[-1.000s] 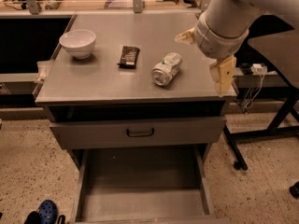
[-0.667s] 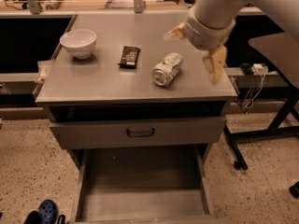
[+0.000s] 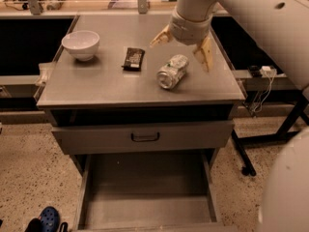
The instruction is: Place 7up can into middle drawer
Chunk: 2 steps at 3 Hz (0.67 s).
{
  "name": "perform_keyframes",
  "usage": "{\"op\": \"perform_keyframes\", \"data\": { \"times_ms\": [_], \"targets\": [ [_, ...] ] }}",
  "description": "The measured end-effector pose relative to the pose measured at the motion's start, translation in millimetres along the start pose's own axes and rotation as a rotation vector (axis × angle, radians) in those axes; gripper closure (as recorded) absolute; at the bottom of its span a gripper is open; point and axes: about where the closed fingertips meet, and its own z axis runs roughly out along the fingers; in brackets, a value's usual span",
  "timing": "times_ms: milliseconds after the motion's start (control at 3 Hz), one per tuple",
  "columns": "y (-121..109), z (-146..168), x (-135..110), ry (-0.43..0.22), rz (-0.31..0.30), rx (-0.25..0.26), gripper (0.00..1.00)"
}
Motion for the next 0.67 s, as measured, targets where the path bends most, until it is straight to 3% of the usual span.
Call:
{"op": "perform_keyframes", "data": {
  "times_ms": [333, 667],
  "targets": [
    [-4.9, 27.8, -0.5, -0.046, -0.113, -0.065, 0.00],
    [-2.2, 50.1, -2.8, -0.081, -0.171, -0.110, 0.18]
  ]
}}
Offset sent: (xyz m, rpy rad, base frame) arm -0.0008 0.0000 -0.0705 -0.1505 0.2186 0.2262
